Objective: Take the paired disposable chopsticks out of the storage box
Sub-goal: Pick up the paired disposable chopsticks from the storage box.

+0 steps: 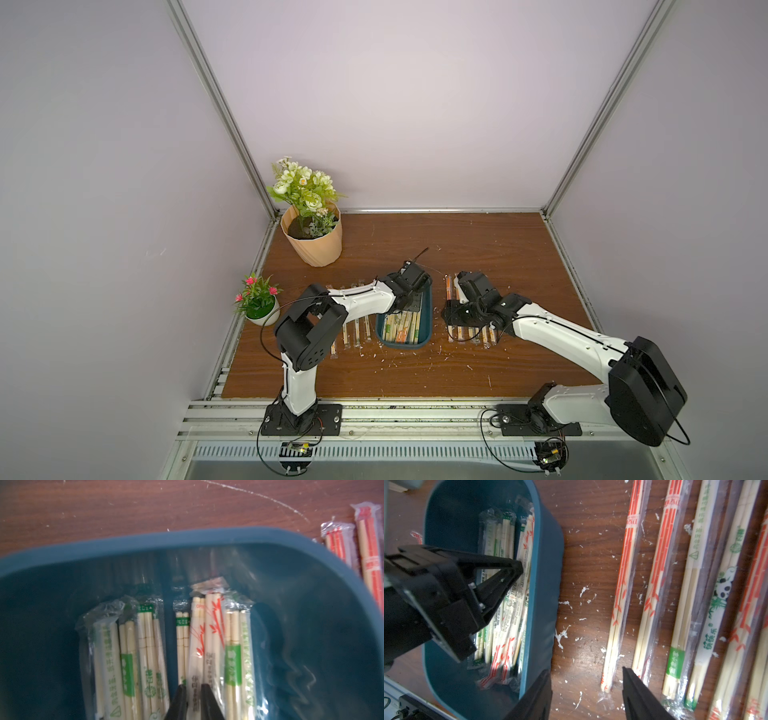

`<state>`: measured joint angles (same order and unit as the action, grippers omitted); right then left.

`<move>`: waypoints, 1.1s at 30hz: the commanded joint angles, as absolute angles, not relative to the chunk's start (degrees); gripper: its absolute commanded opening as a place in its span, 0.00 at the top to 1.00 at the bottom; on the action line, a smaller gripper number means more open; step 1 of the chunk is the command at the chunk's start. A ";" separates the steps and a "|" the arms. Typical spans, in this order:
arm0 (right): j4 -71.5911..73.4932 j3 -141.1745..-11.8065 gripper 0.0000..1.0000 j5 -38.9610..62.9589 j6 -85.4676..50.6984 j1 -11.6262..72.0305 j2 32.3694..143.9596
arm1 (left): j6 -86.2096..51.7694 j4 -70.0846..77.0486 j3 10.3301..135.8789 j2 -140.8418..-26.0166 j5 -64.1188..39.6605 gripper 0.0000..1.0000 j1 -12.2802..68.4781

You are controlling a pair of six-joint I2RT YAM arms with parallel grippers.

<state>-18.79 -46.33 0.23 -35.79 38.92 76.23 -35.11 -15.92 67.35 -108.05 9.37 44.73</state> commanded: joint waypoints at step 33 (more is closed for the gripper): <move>-19.07 -48.50 0.41 0.00 -34.89 38.75 76.55 | -33.84 -19.94 68.22 -103.90 11.14 0.99 44.21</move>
